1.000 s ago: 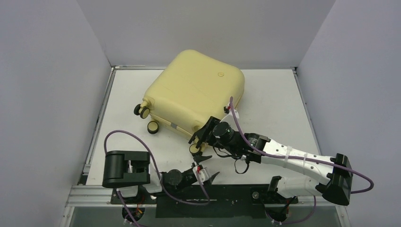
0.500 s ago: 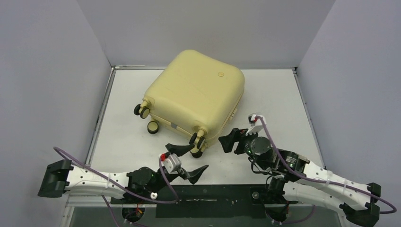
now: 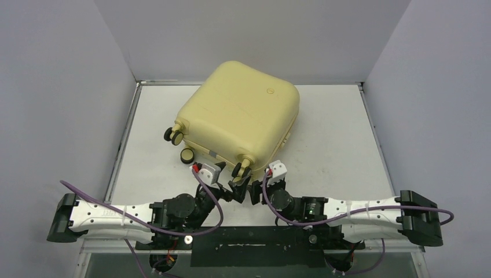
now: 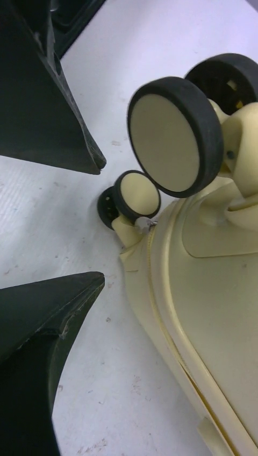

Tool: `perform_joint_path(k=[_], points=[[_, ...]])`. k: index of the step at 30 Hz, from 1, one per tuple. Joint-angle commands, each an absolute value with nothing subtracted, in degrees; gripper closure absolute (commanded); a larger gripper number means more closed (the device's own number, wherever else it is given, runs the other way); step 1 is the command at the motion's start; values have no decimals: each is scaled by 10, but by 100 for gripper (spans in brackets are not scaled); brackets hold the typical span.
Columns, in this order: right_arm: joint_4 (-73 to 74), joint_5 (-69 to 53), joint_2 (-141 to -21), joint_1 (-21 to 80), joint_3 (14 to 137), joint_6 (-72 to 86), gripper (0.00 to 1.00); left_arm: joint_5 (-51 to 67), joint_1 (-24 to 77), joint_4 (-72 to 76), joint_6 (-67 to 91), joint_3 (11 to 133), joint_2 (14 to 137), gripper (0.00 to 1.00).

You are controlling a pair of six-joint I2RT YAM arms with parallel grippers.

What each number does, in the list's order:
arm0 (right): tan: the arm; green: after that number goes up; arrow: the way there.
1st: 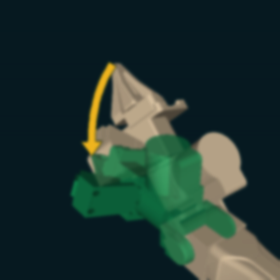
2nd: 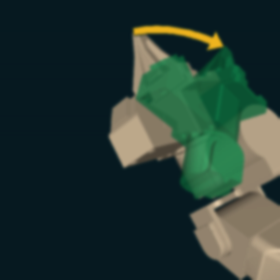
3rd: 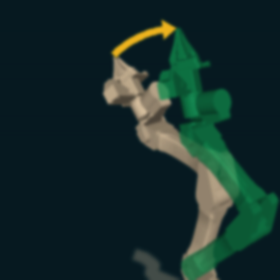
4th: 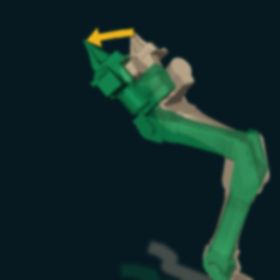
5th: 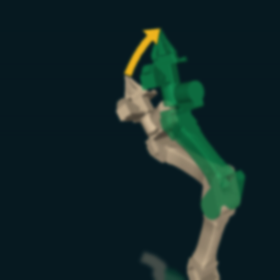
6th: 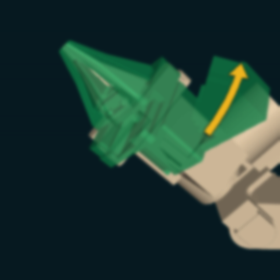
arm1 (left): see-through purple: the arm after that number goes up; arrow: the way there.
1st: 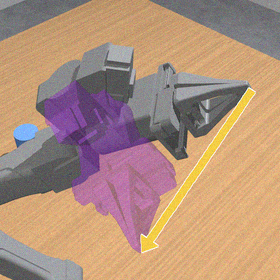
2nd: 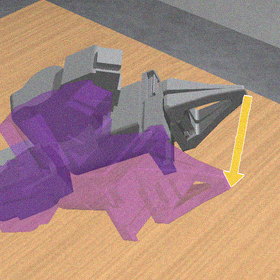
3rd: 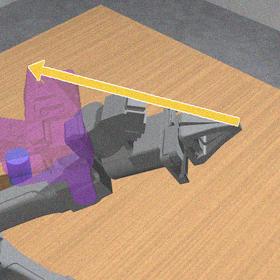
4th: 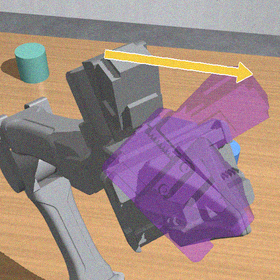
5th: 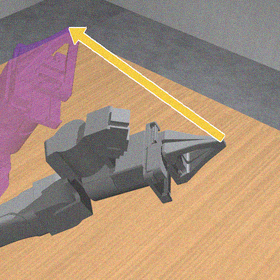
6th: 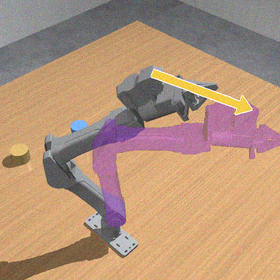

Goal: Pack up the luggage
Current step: Zip the luggage at the center of the board.

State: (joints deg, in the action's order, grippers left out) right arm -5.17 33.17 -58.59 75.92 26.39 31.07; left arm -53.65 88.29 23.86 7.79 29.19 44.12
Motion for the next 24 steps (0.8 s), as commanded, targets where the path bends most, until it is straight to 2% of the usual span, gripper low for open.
perform_joint_path(k=[1,10,20,24], points=[[-252,451,-636,767,238,317,33,-599,879,208,105,303,439,3],[-291,482,-746,737,262,386,40,-616,878,207,118,294,420,3],[-350,466,-799,733,264,396,45,-623,877,186,139,289,417,3],[-339,472,-807,733,272,399,61,-623,877,187,142,287,419,3]])
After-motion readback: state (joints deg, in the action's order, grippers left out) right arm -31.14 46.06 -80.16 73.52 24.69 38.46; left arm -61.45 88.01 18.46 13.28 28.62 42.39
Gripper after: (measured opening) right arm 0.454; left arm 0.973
